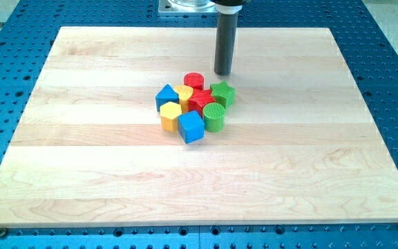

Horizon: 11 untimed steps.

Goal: Place the red circle to the center left

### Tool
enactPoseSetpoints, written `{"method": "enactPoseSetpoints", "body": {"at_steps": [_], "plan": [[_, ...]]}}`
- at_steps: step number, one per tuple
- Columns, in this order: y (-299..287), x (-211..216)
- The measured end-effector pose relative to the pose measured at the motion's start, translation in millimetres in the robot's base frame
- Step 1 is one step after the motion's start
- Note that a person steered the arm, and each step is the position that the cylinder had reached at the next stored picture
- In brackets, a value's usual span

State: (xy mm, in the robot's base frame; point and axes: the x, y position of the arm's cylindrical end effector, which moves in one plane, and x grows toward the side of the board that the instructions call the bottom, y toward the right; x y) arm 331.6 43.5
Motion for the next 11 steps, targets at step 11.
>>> {"method": "enactPoseSetpoints", "body": {"at_steps": [11], "plan": [[68,48]]}}
